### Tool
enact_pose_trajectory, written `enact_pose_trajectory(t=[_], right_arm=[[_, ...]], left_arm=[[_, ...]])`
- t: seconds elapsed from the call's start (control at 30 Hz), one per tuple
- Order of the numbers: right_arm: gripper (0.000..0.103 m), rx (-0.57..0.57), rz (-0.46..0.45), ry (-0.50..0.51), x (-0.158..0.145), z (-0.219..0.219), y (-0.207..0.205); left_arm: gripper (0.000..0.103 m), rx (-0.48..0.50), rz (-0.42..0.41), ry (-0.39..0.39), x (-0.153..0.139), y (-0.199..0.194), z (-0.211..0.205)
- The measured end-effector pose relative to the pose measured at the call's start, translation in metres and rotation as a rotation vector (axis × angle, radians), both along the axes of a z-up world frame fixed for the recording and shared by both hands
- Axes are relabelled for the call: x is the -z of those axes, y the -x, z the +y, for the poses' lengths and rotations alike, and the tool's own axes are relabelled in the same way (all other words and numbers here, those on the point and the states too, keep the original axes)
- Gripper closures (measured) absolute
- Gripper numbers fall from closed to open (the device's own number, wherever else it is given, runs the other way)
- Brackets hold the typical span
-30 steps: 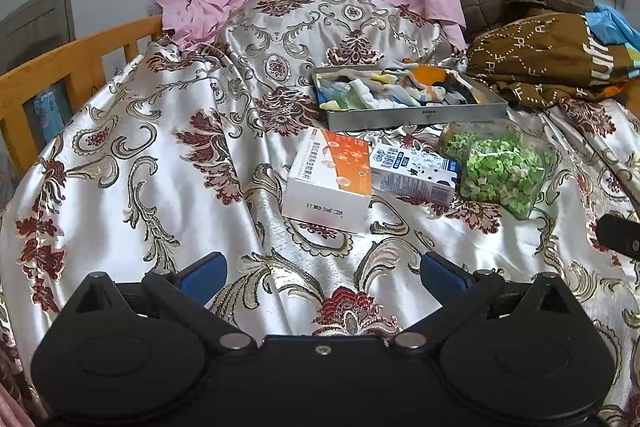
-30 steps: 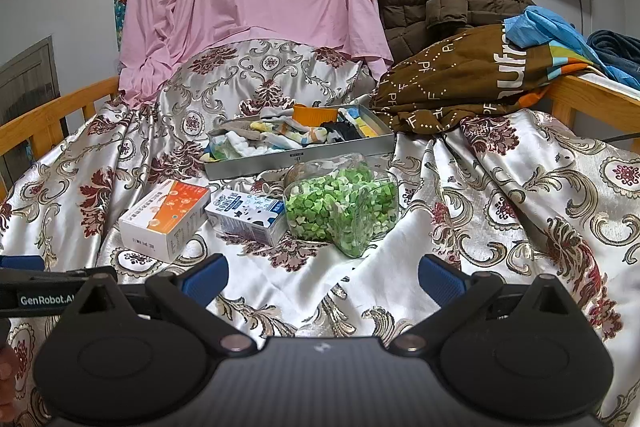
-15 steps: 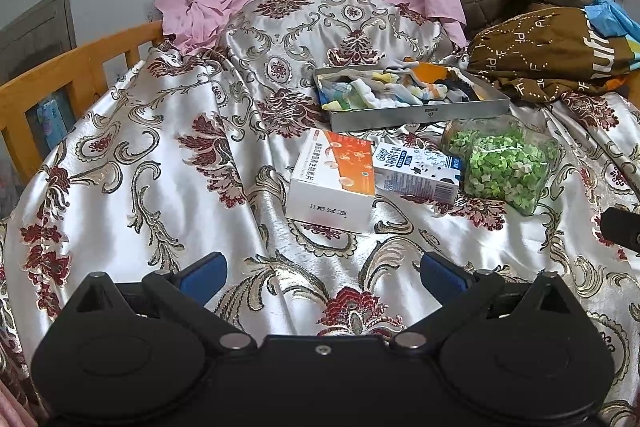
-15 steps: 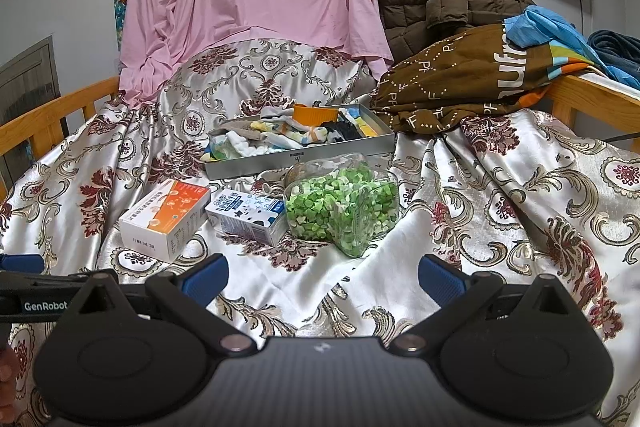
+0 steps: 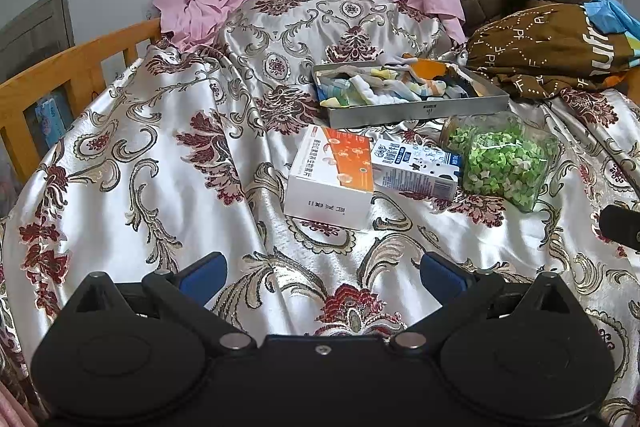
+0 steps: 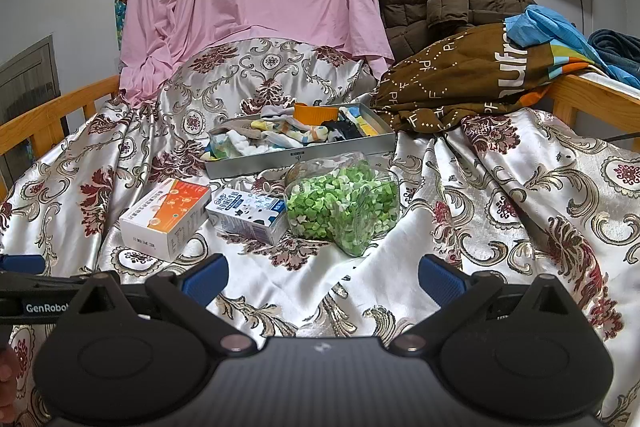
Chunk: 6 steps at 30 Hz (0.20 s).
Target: Organize soft objects
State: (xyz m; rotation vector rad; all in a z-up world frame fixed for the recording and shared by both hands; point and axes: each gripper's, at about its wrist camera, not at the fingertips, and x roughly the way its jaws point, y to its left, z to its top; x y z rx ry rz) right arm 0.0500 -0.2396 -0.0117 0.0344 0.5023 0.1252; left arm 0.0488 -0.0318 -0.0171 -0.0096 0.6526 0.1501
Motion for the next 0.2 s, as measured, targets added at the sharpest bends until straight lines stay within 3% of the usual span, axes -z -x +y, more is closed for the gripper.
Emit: enact_pose_trajectory(t=[0.2], right_arm=[[0.000,0.000,0.000,0.000,-0.0003,-0.0001,-0.0005]], left_arm=[[0.001,0.001,0.001,-0.001,0.0001,-0.0001,0.0005]])
